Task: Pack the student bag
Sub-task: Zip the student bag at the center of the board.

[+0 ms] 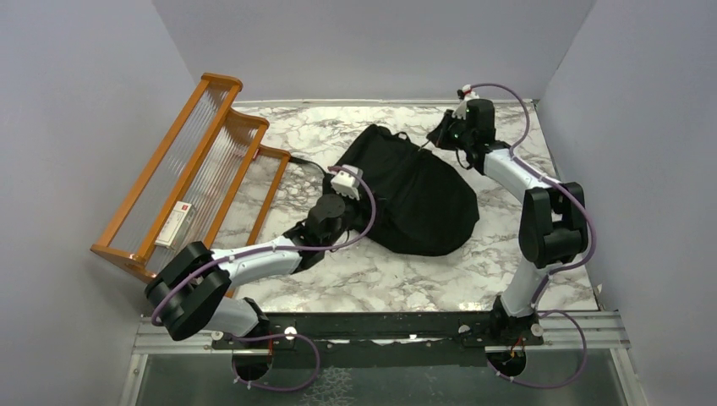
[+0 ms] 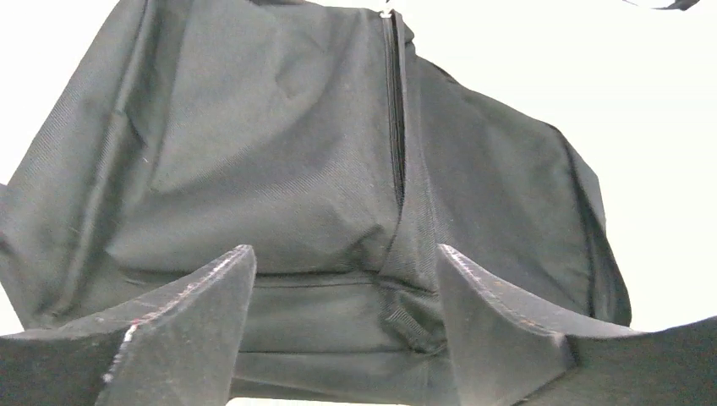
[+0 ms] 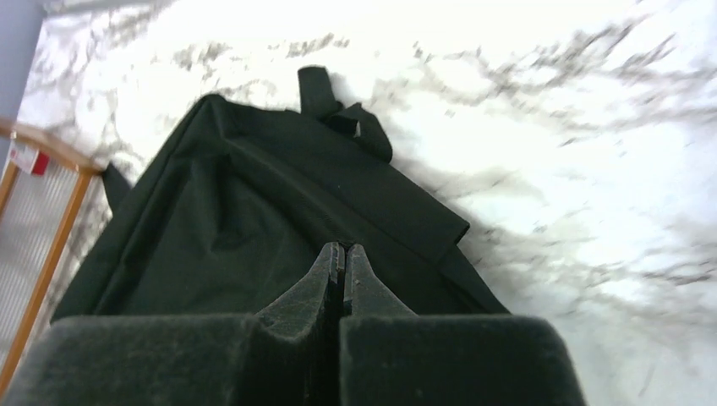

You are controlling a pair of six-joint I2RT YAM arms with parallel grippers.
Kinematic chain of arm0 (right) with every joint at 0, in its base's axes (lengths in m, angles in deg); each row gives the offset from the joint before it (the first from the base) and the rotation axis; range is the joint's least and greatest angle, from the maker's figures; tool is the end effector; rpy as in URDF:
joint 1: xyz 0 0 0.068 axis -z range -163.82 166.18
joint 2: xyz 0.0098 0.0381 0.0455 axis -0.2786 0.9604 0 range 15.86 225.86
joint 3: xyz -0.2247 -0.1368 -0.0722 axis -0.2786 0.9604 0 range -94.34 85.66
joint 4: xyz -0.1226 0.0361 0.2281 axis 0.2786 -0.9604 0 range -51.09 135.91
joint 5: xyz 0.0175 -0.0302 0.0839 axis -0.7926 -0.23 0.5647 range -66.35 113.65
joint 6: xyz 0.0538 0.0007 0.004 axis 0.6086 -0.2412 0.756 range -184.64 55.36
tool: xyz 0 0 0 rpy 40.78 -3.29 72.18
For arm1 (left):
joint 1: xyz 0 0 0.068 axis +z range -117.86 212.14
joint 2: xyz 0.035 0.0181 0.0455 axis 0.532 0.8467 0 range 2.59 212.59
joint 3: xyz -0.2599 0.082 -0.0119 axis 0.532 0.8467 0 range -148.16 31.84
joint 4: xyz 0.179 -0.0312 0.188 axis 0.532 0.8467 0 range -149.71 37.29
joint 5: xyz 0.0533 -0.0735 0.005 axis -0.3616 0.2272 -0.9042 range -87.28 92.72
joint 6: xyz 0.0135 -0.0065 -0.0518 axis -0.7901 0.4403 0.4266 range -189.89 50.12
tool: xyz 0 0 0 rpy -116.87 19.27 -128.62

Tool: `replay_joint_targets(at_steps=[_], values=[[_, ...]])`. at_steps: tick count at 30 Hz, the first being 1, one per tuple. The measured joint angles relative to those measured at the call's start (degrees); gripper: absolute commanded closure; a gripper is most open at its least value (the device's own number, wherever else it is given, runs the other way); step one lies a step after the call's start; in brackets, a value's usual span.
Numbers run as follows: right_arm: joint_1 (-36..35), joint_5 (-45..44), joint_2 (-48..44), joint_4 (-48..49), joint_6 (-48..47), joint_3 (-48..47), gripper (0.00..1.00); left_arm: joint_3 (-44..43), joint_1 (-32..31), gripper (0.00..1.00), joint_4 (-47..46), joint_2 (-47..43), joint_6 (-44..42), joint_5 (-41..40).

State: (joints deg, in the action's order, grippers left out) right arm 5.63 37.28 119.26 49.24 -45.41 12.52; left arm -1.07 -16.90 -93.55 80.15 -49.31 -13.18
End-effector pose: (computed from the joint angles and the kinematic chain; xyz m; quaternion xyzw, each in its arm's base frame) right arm 0.4111 0.0851 0.2494 0.0022 0.8485 0.2312 0.4760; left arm 0.1949 -0.2096 0.2215 0.1021 0.7614 -0.2728 0.5791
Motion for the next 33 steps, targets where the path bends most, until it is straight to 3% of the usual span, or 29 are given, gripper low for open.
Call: replay_joint_targets(at_steps=[5,13,15,18,25,29,33], values=[[2.5,-1.6,0.0,-0.3,-1.6,-3.5,0.65,-4.3,2.9,0.07,1.6,0.0,-1.3,3.1],[3.6,-2.4,-7.2,-1.1,-1.4,-0.7,0.51,-15.0,15.3,0.01,17.1,1.0,0.1,8.5],[3.6,-1.9,-12.3,-1.6,-0.8,2.4,0.49,-18.6,18.1,0.01,20.0,1.7,-0.3,9.3],[3.5,-1.3,-17.6,-1.7,0.2,5.6,0.3,-22.6,20.6,0.01,22.9,1.9,-0.9,10.6],[3.5,1.0,-34.4,-1.0,2.7,21.3,0.2,-26.7,23.6,0.01,26.9,1.9,-3.9,10.0],[3.5,0.8,-41.6,-0.3,4.9,30.4,0.0,-26.6,23.6,0.01,30.6,2.2,-6.0,6.6],[3.5,-1.3,-48.4,0.0,6.3,37.4,0.0,-24.5,23.6,0.01,31.1,1.1,-6.5,3.0]])
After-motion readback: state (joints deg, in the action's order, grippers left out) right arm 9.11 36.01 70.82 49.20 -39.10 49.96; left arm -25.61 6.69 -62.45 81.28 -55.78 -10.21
